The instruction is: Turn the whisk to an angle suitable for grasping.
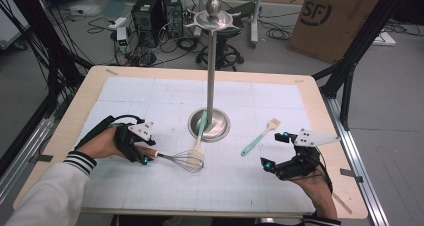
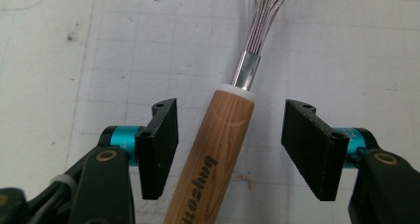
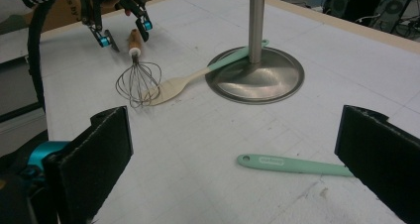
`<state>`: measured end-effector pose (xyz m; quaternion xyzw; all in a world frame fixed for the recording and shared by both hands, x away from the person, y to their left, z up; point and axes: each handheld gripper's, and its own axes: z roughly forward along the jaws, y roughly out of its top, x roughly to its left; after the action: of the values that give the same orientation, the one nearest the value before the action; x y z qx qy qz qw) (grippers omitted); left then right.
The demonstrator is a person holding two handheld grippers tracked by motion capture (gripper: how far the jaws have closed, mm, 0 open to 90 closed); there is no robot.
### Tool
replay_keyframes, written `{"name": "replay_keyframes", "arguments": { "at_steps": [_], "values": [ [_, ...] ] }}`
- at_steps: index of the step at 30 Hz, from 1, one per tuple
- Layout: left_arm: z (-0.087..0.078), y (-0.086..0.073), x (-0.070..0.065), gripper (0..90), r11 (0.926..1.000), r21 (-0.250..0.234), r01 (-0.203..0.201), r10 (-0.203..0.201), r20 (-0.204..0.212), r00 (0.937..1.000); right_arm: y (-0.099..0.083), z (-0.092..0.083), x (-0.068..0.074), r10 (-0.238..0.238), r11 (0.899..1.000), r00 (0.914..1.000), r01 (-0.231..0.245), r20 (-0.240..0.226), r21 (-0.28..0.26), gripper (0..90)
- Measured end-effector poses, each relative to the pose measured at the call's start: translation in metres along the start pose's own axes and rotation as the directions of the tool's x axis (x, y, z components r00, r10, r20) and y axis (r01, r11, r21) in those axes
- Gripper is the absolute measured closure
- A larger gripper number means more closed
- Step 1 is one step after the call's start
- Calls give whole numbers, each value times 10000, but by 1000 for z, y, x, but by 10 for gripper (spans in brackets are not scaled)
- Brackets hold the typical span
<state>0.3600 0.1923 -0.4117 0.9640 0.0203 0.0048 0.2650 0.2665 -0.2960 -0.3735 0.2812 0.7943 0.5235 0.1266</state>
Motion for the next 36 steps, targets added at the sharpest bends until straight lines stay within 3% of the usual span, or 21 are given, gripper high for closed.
{"name": "replay_keyframes", "arguments": {
  "at_steps": [9,11,19,23,32,36],
  "values": [
    [5,-1,3,455,9991,433,-11,15,-81,10000,-1,1,0,-14,10000,10000,14,-7,65,2],
    [6,-1,4,510,9988,478,-33,34,-16,10000,-1,2,0,-18,10000,10000,18,11,80,2],
    [9,-2,4,577,9989,458,67,-70,58,10000,-1,0,-1,11,10000,10000,-11,31,38,2],
    [8,-1,4,589,9985,539,-133,132,26,9999,-1,1,0,62,10000,10000,-62,17,74,2],
    [8,-2,0,635,9981,505,-341,320,406,9987,-1,1,0,44,9999,10000,-44,7,100,2],
    [8,-1,-3,659,9966,499,-656,626,594,9963,-1,1,0,55,9999,10000,-55,21,100,2]
  ]
}}
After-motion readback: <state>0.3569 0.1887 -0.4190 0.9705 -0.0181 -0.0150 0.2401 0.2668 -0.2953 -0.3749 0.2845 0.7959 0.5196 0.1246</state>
